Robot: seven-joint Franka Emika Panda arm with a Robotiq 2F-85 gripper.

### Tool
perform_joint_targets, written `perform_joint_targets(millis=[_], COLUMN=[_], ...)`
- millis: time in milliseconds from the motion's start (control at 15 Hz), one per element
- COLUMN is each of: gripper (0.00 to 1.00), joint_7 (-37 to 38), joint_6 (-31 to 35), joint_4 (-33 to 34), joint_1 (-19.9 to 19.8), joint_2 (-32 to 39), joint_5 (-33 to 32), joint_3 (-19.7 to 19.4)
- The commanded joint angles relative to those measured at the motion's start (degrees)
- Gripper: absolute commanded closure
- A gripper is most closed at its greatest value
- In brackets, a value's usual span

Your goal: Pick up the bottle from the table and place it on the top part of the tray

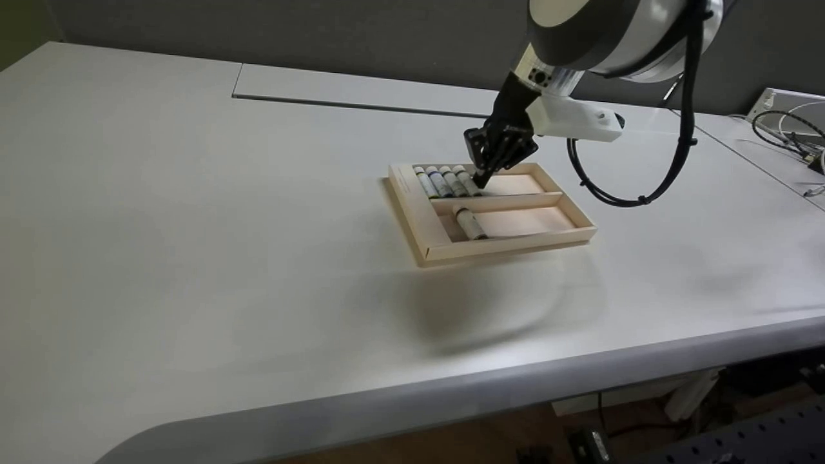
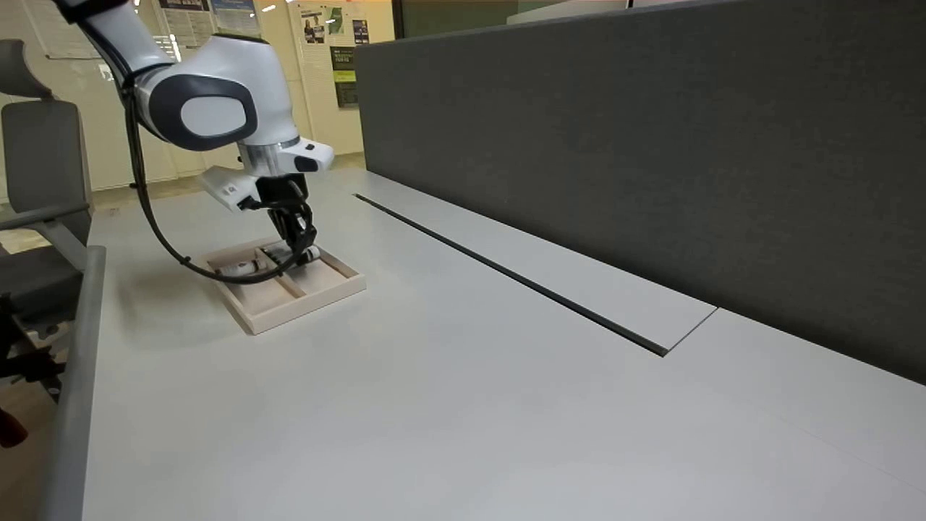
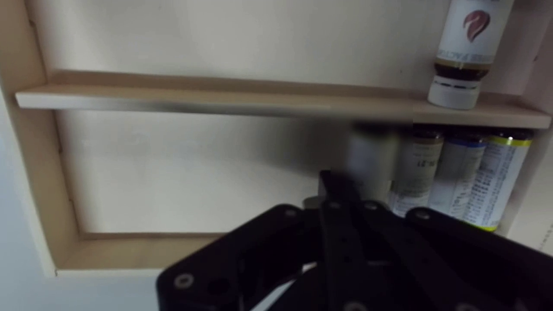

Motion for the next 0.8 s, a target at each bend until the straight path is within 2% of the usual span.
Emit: perform_joint_targets(millis=[0,267,400,467,533,600,733], gripper=[1.00,1.00,1.00,0.74,0.74,0.69,0.54], joint_7=[-0.01,0.84,-0.15,-0.62,-1.62,-2.51,-3.15], joint_6=[0.15,0.63,-1.76,-4.32,-6.22,-9.15,-14.40], joint_4=[-0.65,-3.19,-3.91,-3.90,-3.76,-3.33,-2.53], joint_1=[-0.95,-0.33,-1.12,-1.52,-2.51,-3.04,-3.11], joint_2=[-1.33,-7.10,-10.63,-12.48,-13.95,-15.59,-18.54], joint_5=[0.05,-0.85,-0.78,-0.65,0.36,1.05,1.45], joint_3=[0.64,-1.14,-0.61,-0.31,0.69,1.11,0.78])
